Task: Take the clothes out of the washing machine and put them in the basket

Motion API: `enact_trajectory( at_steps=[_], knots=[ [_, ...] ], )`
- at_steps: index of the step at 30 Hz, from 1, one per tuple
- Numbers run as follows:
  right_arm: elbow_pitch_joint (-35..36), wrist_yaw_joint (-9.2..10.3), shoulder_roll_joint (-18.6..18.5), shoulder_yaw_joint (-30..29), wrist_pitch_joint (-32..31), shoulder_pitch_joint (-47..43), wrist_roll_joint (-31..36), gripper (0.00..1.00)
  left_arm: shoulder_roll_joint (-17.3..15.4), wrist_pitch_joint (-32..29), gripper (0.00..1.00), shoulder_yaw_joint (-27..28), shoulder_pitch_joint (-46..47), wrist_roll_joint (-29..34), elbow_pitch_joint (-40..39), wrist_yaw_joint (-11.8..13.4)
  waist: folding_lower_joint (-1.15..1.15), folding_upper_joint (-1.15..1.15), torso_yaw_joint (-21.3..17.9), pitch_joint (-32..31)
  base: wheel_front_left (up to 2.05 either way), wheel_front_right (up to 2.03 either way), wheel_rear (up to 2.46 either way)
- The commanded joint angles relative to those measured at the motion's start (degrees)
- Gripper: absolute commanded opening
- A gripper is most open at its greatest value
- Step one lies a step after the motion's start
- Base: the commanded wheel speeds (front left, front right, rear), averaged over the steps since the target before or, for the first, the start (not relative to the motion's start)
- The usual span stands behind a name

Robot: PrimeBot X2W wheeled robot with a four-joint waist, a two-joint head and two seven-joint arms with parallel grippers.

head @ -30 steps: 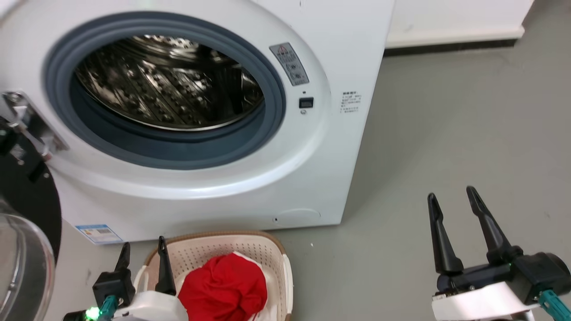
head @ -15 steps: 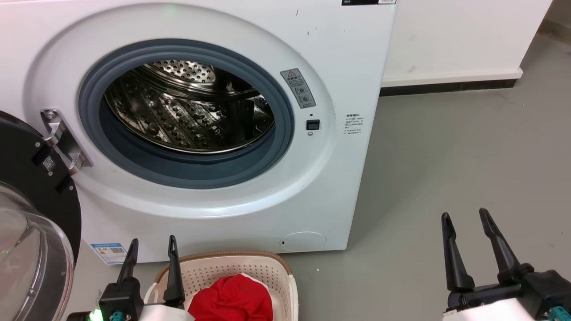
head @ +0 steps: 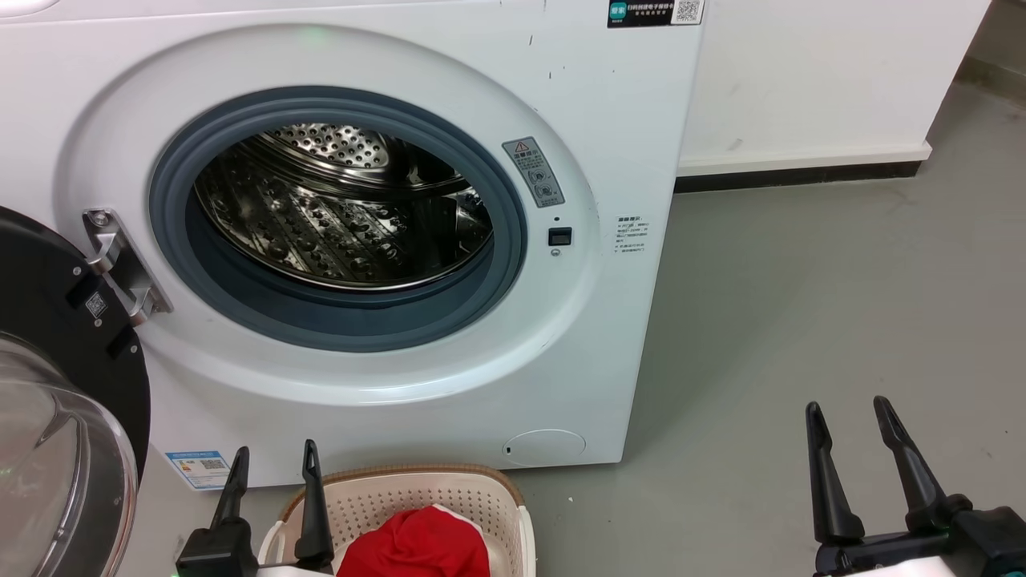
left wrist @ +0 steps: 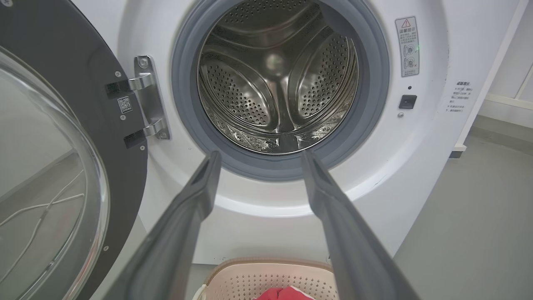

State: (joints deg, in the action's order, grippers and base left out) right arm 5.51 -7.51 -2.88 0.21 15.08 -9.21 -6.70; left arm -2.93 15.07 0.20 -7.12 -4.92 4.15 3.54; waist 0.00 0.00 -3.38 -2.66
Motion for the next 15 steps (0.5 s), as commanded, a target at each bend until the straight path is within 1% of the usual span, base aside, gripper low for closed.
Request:
enact_trajectory(
  at_steps=[1, 7, 8, 12, 15],
  knots=[
    [0.3, 0.04, 0.0, 0.0, 0.1, -0.6, -0.3, 1.0, 0.1, 0.1, 1.0, 0.0, -0.6, -0.3, -0.1, 0.2, 0.0, 0.0, 0.0, 0.0, 0.0, 0.0, 0.0],
    [0.5, 0.04, 0.0, 0.2, 0.1, -0.4, -0.5, 1.0, 0.1, 0.1, 1.0, 0.2, -0.7, -0.1, 0.2, 0.2, 0.0, 0.0, -0.2, -0.2, 0.0, 0.0, 0.0],
    [0.1, 0.0, 0.0, 0.3, 0.0, -0.1, -0.4, 0.0, 0.0, 0.0, 0.0, 0.1, -0.2, -0.3, 0.2, 0.0, 0.01, 0.0, -0.2, -0.3, 0.0, 0.0, 0.0],
    [-1.7, 0.0, 0.0, 0.4, -0.1, -0.6, -1.1, 0.0, 0.1, -0.6, 0.0, 0.3, -0.4, -1.1, 2.4, -0.1, 0.01, 0.0, -0.2, -0.2, 0.0, 0.0, 0.0],
    [-2.2, 0.0, -0.2, 0.5, -0.7, -0.2, -5.0, 0.0, 0.1, -1.8, 0.0, 0.9, 0.5, -4.7, 3.2, -0.6, 0.01, 0.0, -0.1, -0.2, 0.0, 0.0, 0.0]
  ],
)
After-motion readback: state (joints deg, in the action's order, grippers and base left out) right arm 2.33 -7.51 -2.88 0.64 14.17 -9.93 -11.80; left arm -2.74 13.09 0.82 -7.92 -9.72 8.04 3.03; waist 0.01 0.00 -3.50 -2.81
